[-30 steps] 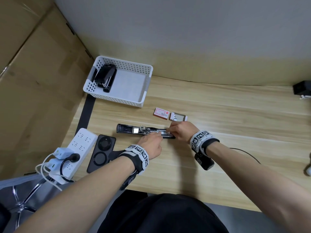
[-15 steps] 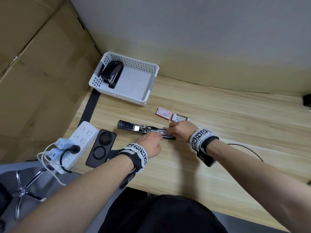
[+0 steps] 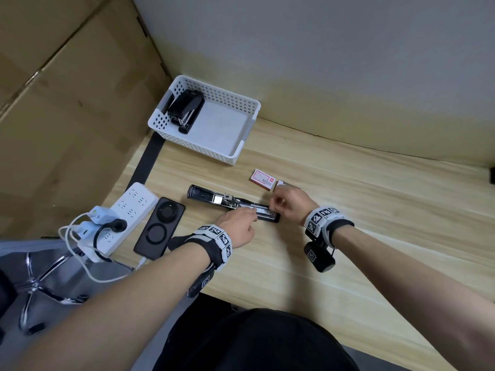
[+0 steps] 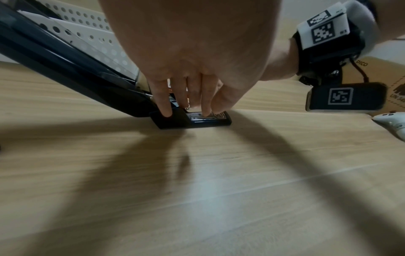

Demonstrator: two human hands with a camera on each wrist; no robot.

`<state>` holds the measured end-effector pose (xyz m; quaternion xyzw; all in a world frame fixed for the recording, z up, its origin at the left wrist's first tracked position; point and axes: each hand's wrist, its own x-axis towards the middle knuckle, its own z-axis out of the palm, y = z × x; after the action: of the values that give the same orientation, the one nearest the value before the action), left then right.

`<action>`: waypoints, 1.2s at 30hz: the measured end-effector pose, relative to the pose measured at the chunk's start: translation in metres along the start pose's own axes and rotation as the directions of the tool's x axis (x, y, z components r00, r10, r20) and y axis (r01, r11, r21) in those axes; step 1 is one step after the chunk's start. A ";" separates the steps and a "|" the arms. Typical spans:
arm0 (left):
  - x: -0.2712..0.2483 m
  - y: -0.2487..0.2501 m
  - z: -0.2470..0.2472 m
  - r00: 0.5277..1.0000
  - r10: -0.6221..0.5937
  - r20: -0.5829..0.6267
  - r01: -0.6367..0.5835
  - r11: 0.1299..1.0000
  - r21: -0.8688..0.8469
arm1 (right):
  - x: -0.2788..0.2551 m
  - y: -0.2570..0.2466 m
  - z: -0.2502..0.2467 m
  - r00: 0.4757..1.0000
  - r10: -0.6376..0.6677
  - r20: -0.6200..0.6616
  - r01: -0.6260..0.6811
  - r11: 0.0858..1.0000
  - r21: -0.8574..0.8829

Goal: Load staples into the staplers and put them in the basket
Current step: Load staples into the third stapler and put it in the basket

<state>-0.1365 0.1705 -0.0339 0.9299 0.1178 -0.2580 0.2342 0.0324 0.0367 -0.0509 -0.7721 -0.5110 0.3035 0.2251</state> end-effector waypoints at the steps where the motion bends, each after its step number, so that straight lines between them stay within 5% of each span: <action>1: 0.001 0.000 0.000 1.000 -0.003 -0.001 0.003 1.000 0.001 | -0.004 0.004 0.003 0.994 0.083 -0.064 -0.079 0.994 0.073; 4: 0.004 -0.001 0.001 1.000 0.003 0.005 -0.003 1.000 0.023 | -0.022 0.020 0.015 0.938 0.302 -0.171 -0.248 0.928 0.279; 8: 0.008 -0.002 0.001 1.000 0.017 0.008 -0.017 0.998 0.060 | -0.052 0.034 0.028 0.928 0.348 -0.133 -0.302 0.912 0.277; 15: 0.011 -0.001 -0.001 0.998 0.035 0.043 -0.039 0.993 0.115 | -0.063 0.035 0.035 0.837 0.519 -0.175 -0.445 0.831 0.334; 21: 0.012 0.001 -0.007 0.996 0.053 0.065 -0.062 0.988 0.144 | -0.075 0.037 0.038 0.791 0.577 -0.201 -0.513 0.806 0.296; 28: 0.013 0.005 -0.011 0.996 0.032 0.087 -0.048 0.981 0.187 | -0.086 0.041 0.039 0.798 0.556 -0.232 -0.526 0.831 0.181; 36: 0.012 0.008 -0.012 0.998 0.042 0.051 -0.051 0.979 0.200 | -0.076 0.028 0.034 0.825 0.500 -0.263 -0.407 0.849 0.337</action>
<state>-0.1185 0.1705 -0.0280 0.9450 0.0639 -0.2846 0.1478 0.0043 -0.0434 -0.0755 -0.8749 -0.2185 0.2761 0.3325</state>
